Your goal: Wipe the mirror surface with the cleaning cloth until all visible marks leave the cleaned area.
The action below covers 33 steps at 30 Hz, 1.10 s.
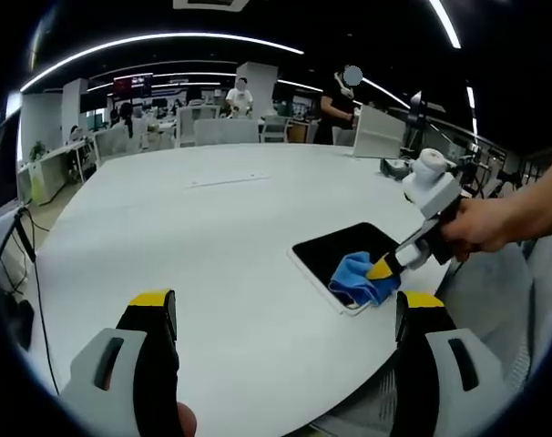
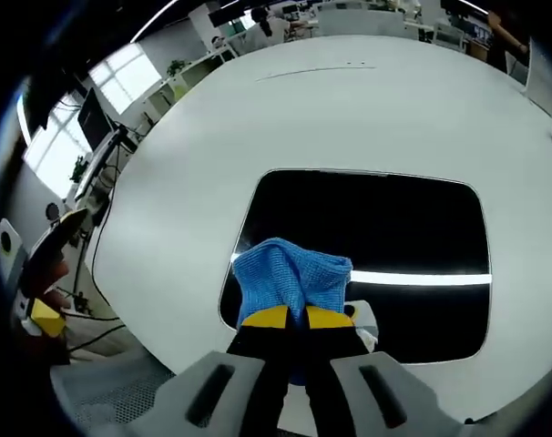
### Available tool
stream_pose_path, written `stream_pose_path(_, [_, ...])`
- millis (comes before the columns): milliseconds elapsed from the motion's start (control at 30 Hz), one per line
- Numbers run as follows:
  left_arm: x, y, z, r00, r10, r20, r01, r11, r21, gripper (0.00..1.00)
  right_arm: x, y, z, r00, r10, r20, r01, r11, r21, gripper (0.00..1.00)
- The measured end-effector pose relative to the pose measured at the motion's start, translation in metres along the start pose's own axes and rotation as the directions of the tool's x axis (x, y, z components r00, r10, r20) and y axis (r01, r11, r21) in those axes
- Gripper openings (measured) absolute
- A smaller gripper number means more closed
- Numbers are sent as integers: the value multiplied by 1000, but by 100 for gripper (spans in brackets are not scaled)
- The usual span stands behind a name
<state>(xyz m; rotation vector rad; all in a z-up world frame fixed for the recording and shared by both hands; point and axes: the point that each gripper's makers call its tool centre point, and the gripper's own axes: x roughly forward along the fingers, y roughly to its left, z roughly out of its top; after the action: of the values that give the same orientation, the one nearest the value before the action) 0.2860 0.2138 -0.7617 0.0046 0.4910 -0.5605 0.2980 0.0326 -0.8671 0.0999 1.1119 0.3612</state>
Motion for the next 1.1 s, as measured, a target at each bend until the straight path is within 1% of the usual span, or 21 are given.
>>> stream_pose_path(200, [0, -2, -4, 1000, -3, -7, 3, 1000, 2, 99, -3, 3, -7, 1000, 8, -5, -8, 1000, -7, 0])
stream_pose_path(500, [-1, -2, -1, 1000, 0, 7, 0, 1000, -6, 99, -6, 6, -14, 1000, 11, -4, -11, 1000, 2, 0])
stream_pose_path(567, [-2, 0, -1, 1000, 5, 7, -5, 1000, -4, 99, -6, 6, -15, 1000, 17, -1, -17, 1000, 22, 0])
stream_pose_path(733, [-4, 1, -2, 1000, 10, 6, -10, 1000, -6, 99, -9, 10, -21, 1000, 21, -5, -21, 1000, 15, 0])
stream_pose_path(900, [-6, 0, 1, 1000, 15, 13, -15, 1000, 0, 99, -9, 9, -21, 999, 33, -2, -33, 998, 46, 0])
stream_pose_path(1100, [-6, -3, -2, 1000, 12, 9, -12, 1000, -2, 99, -10, 10, -23, 999, 46, 5, -46, 998, 44, 0])
